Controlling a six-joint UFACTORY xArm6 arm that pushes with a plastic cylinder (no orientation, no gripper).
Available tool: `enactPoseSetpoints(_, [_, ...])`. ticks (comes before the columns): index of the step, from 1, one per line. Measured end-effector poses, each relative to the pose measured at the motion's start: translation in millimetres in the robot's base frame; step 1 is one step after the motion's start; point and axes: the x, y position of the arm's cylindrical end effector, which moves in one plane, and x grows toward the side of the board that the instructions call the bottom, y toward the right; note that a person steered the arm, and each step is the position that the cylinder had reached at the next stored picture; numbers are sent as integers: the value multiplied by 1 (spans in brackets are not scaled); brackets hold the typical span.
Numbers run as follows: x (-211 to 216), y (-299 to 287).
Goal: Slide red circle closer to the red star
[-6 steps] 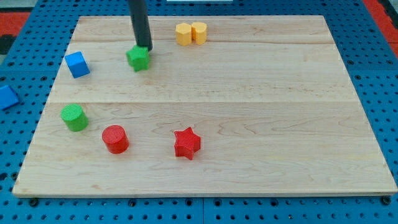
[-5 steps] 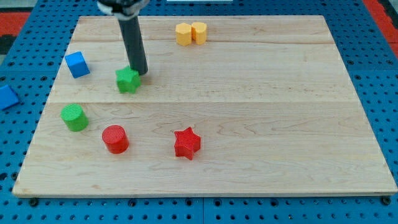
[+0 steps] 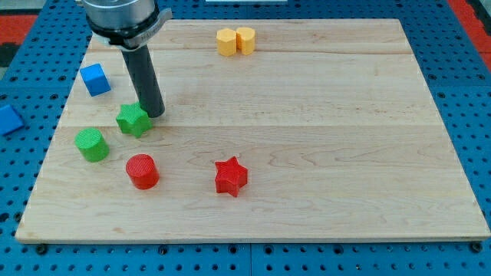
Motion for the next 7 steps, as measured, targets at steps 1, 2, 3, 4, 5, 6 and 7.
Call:
enactPoseSetpoints(1, [14, -33])
enactPoseSetpoints(2, [31, -33])
enactPoseSetpoints(3, [43, -30])
enactPoseSetpoints(4, [62, -8])
enactPoseSetpoints(5, [90, -18])
enactPoseSetpoints(6, [120, -22])
enactPoseSetpoints(7, [146, -21])
